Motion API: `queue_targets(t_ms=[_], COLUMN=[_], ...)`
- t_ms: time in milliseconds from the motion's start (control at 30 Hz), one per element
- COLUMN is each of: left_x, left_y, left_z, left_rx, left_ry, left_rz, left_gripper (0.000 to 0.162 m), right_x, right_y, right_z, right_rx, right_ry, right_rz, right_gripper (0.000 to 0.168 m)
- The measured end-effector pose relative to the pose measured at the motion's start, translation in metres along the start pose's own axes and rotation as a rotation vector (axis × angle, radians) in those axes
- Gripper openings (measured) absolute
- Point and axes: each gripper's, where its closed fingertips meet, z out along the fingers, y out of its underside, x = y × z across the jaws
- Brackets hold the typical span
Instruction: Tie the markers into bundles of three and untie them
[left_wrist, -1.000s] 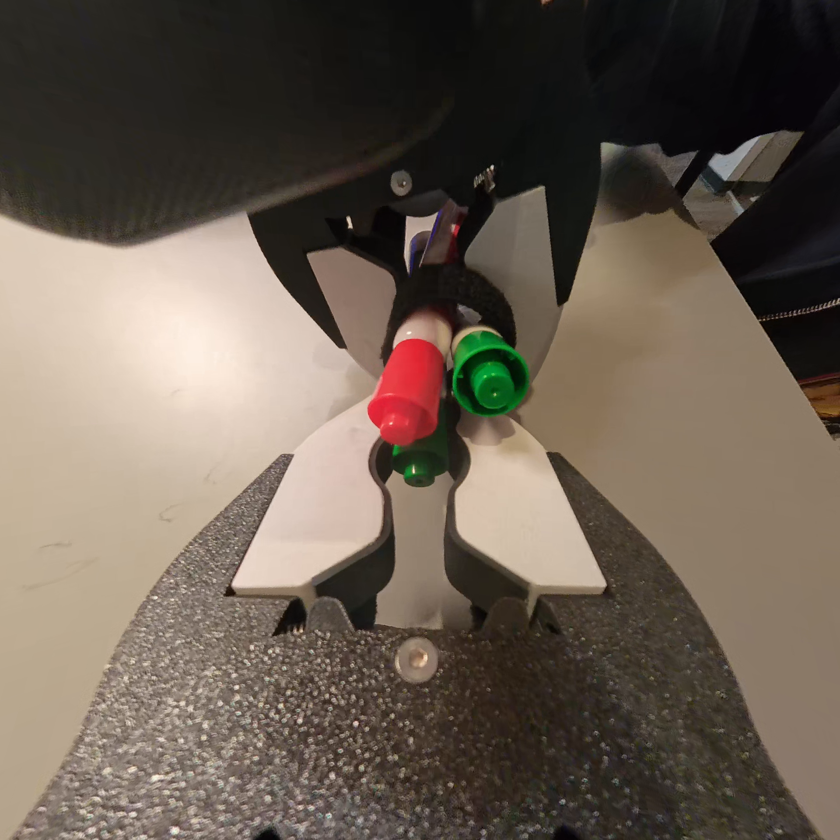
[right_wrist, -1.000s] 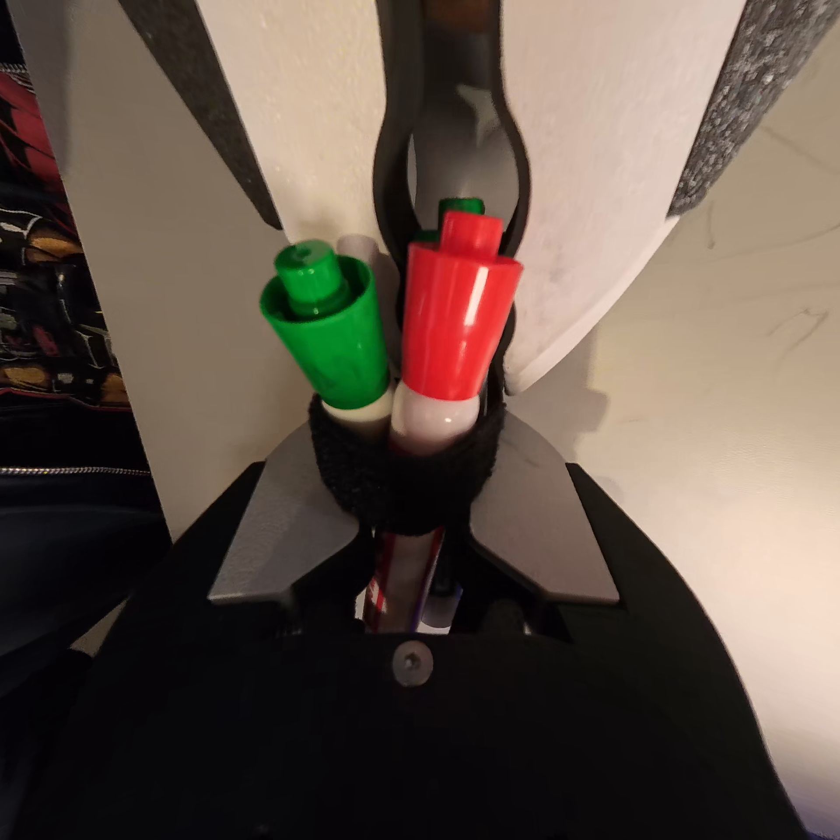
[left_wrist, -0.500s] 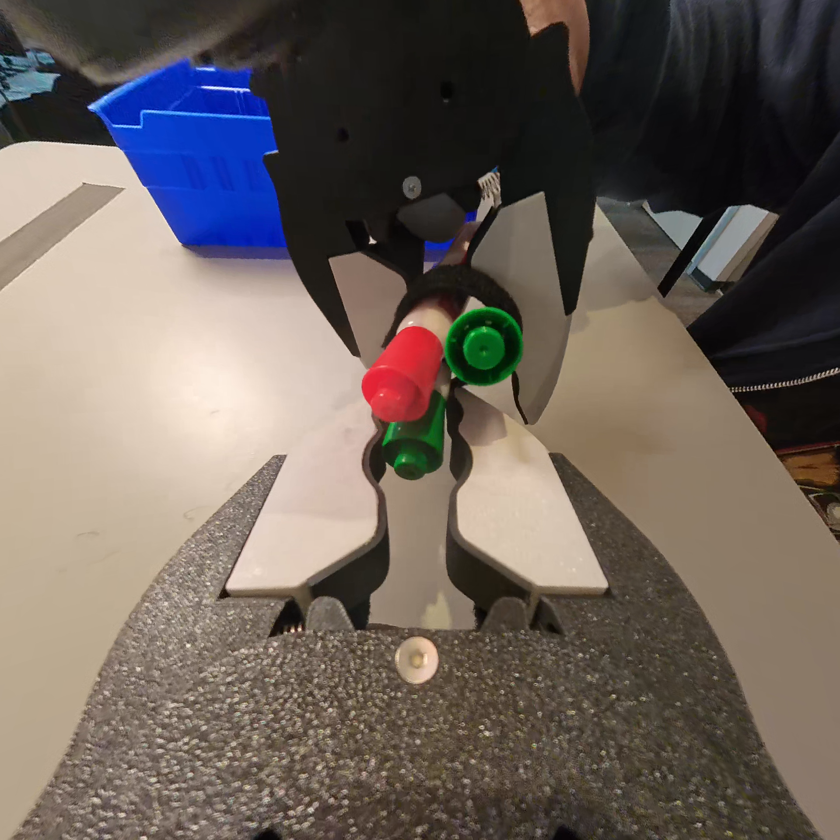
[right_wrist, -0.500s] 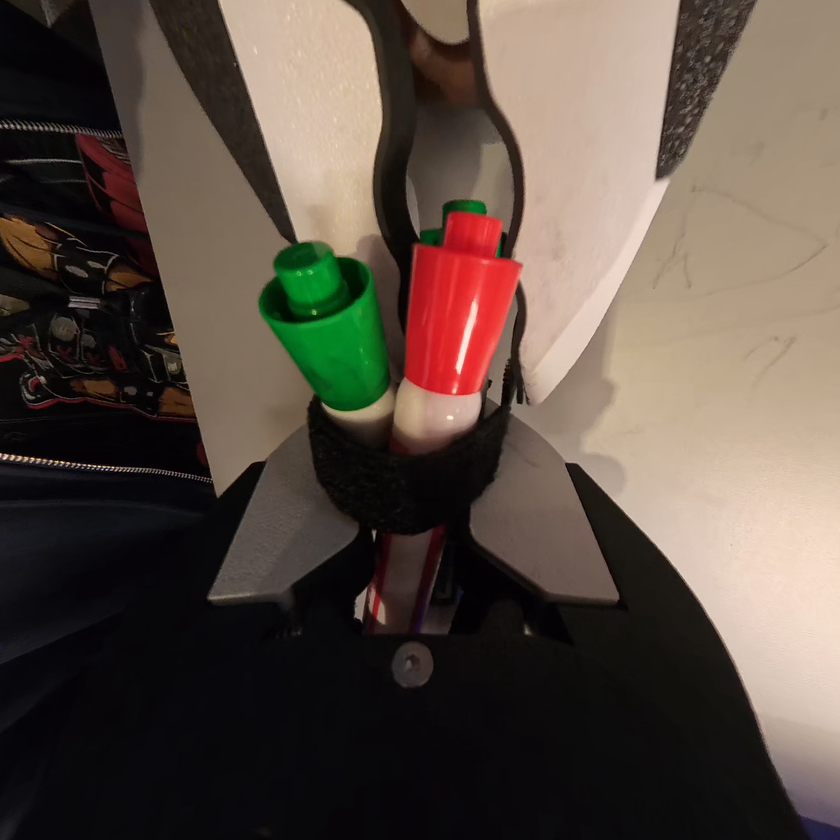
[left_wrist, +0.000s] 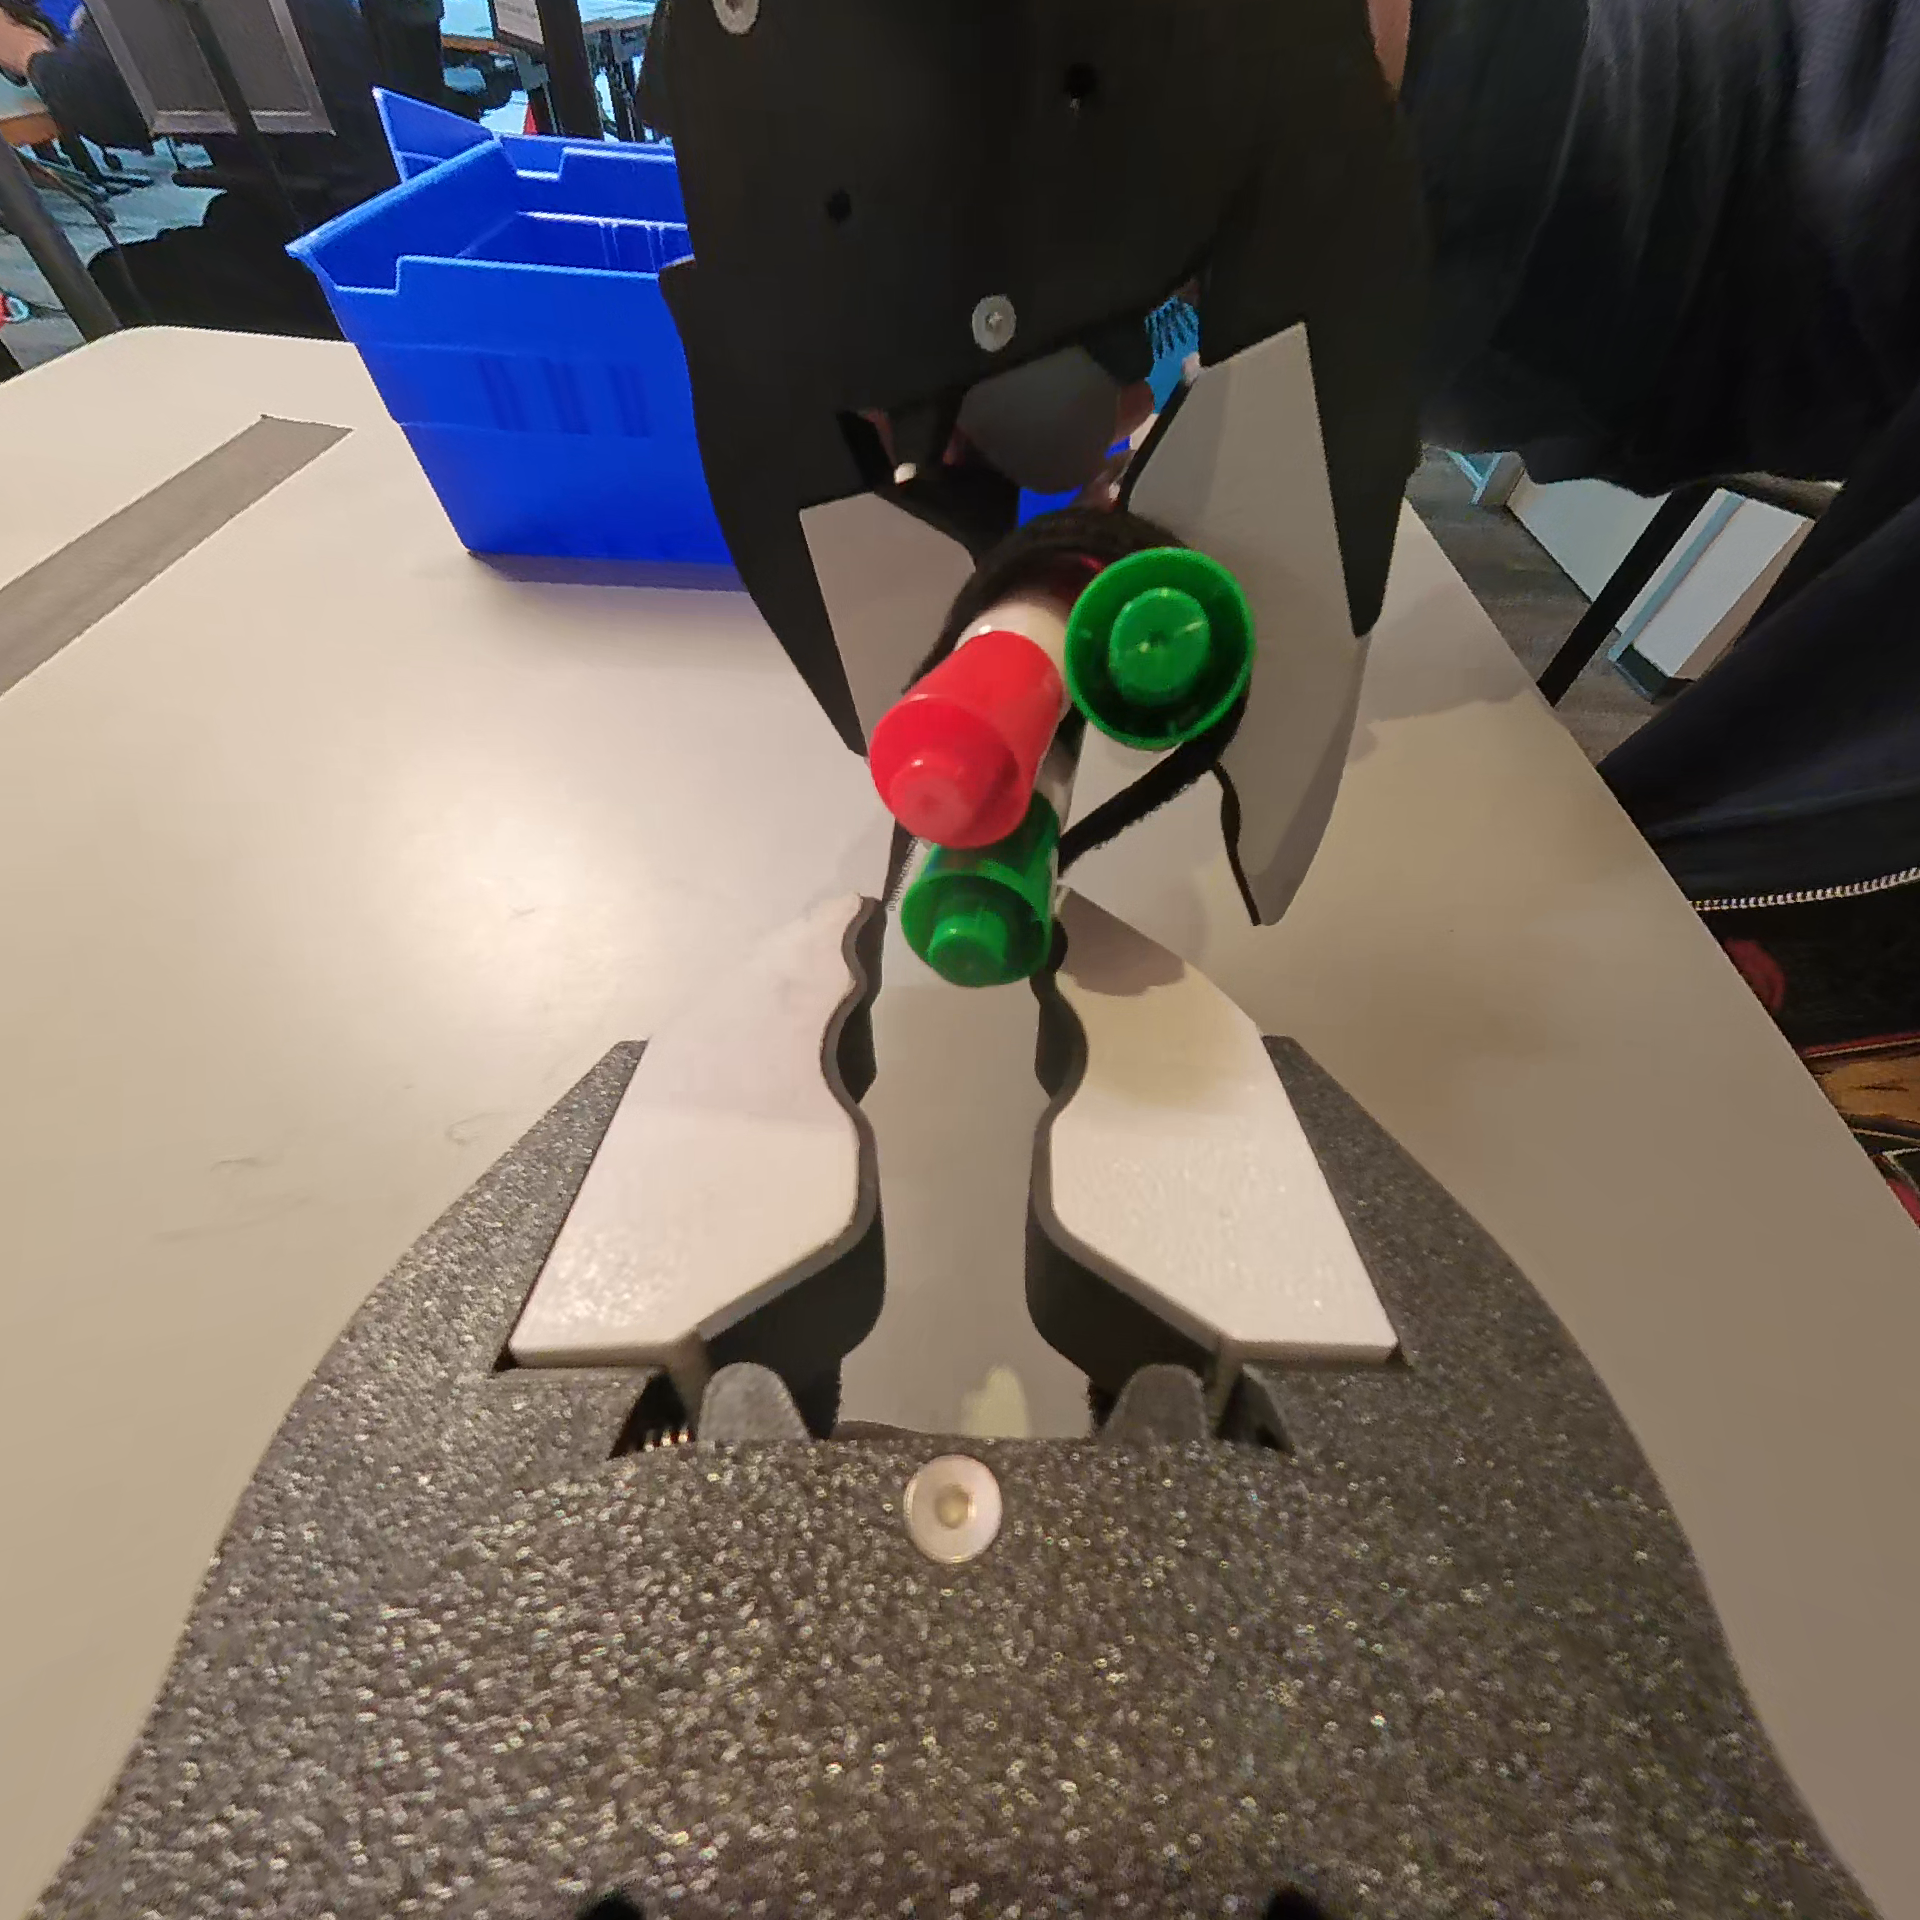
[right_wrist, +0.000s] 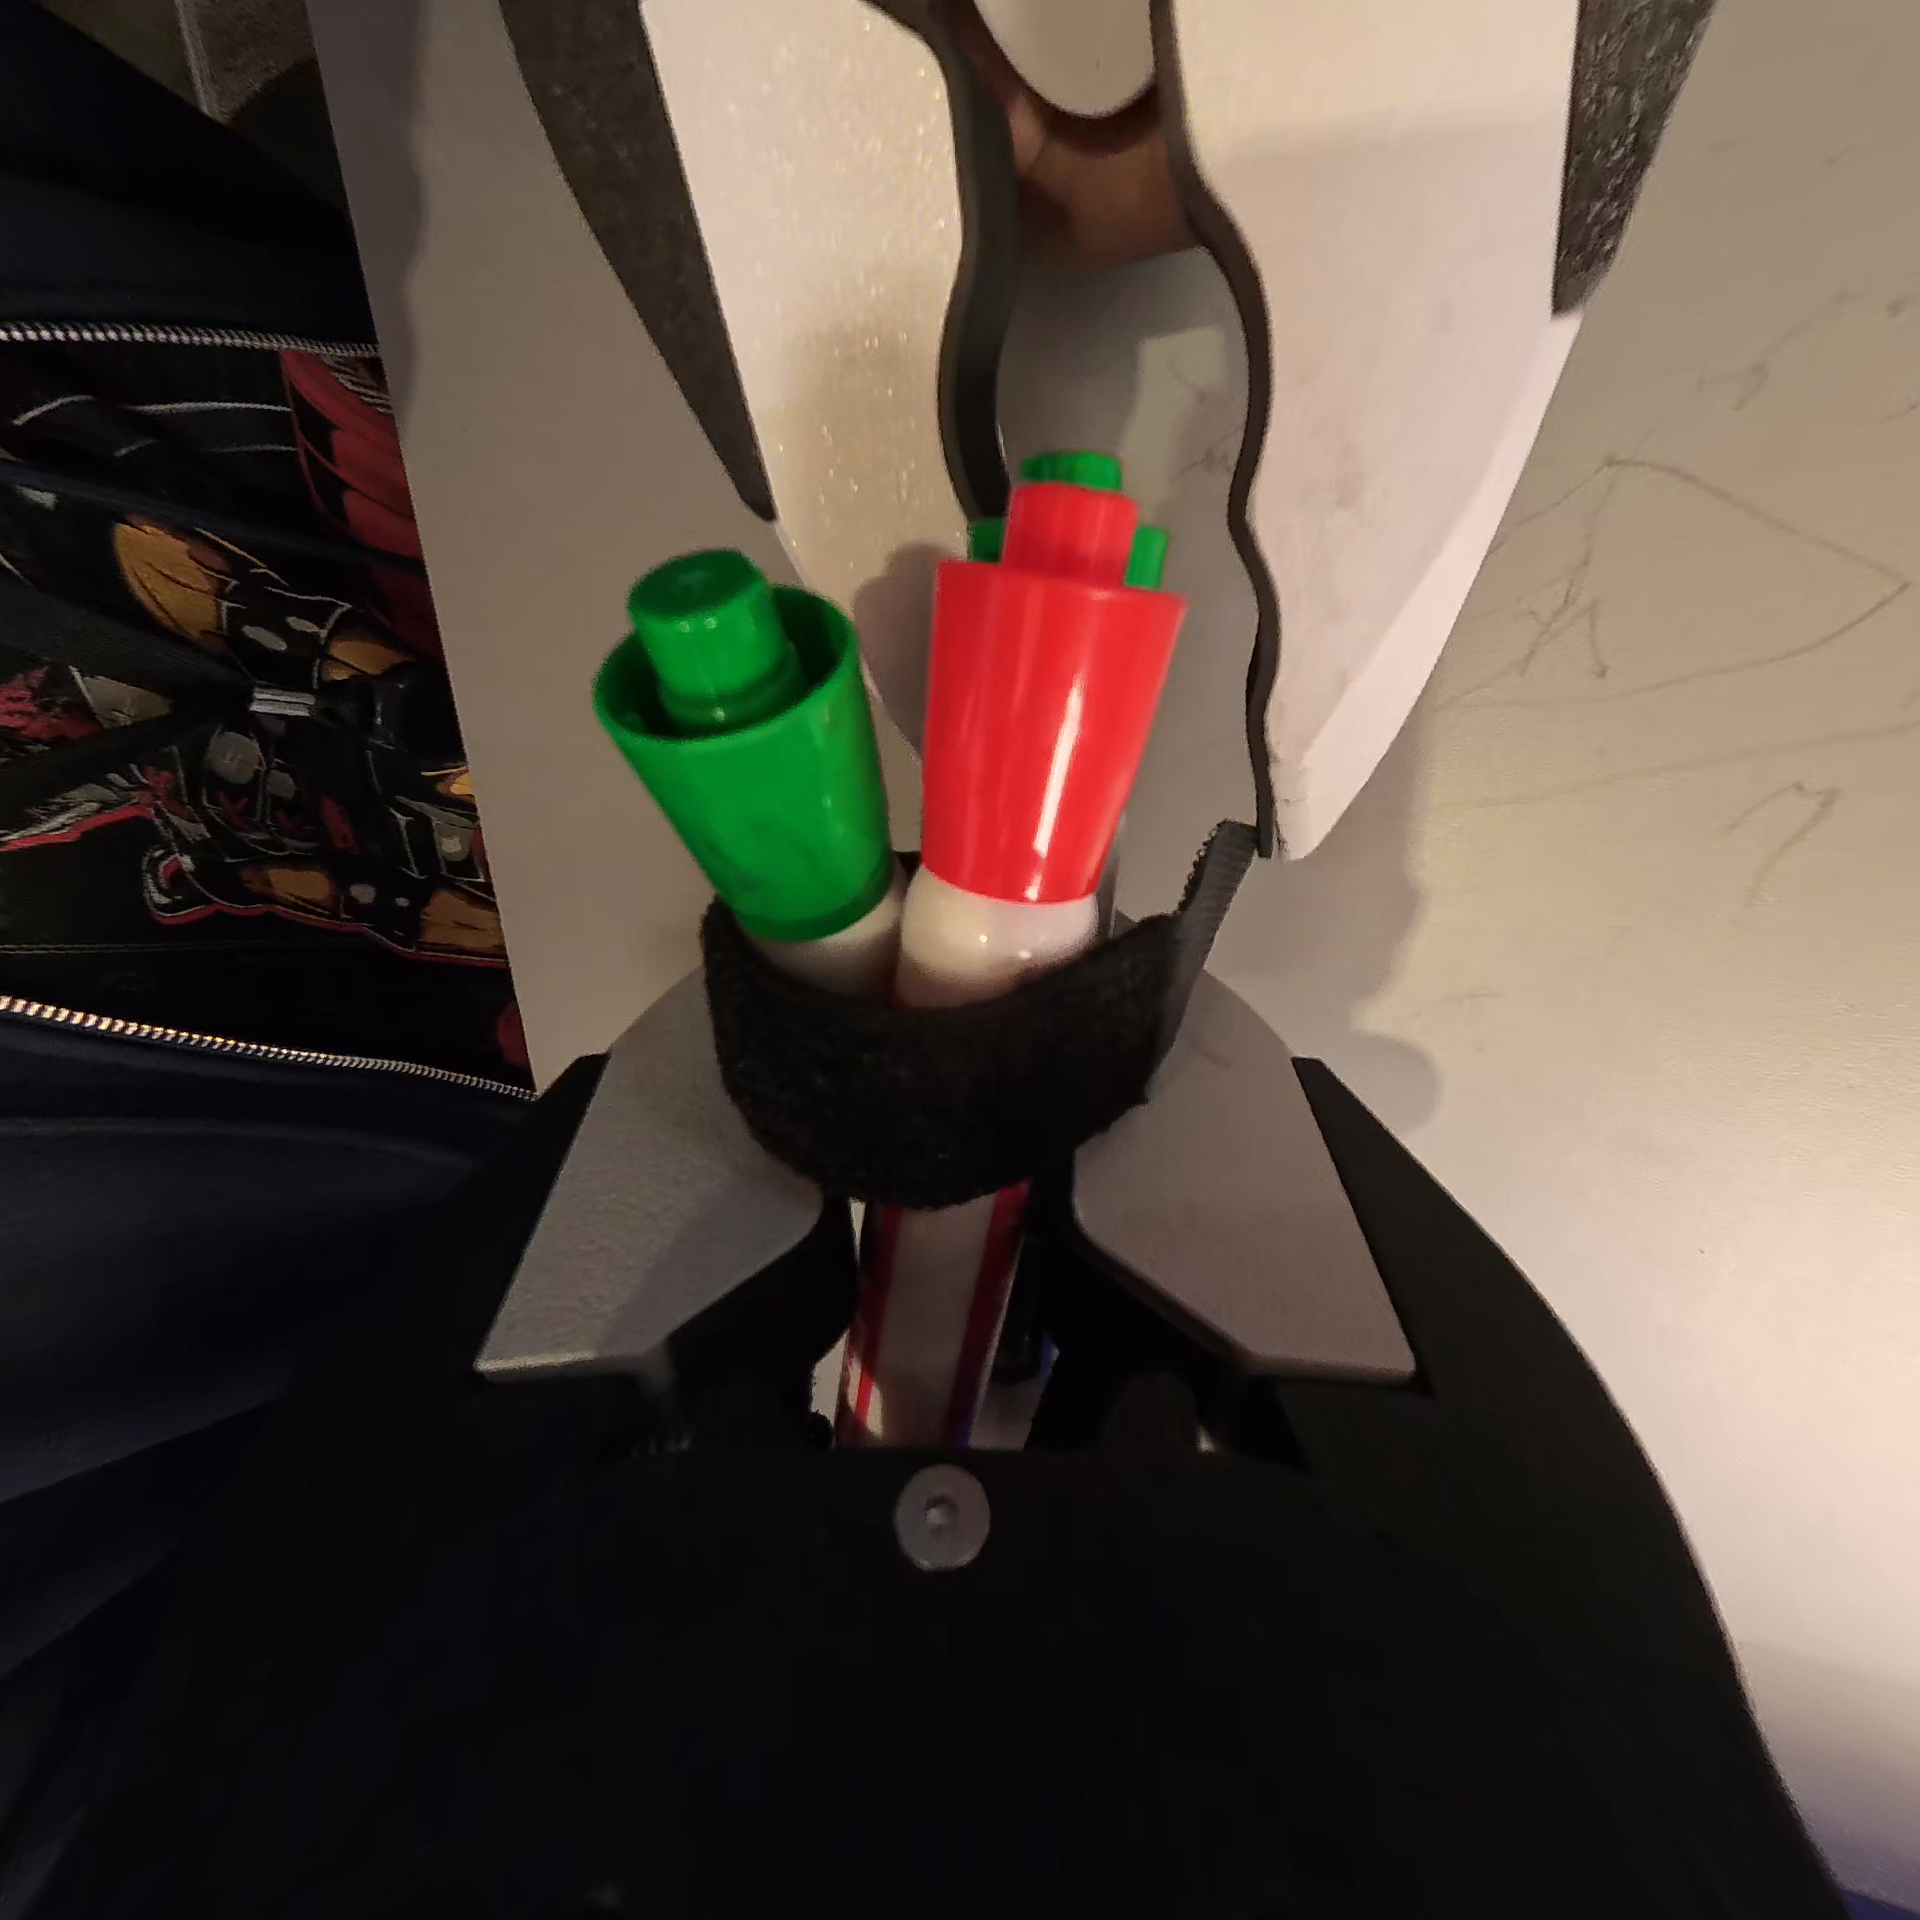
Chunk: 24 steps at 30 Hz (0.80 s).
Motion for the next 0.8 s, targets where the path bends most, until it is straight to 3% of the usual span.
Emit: queue_targets(t_ms=[367, 800], left_x=[0.004, 0.009], left_y=[-0.011, -0.004], left_z=[-0.008, -0.009], left_rx=[0.089, 0.045], left_ry=[0.02, 0.048], left_rz=[0.037, 0.065], left_gripper=[0.033, 0.041], right_x=[0.0, 0.003], right_y=[-0.003, 0.0], right_z=[-0.004, -0.006], right_rx=[0.008, -0.005], right_ry=[-0.015, 0.003], right_rz=[-0.003, 0.004], right_gripper=[0.038, 0.041])
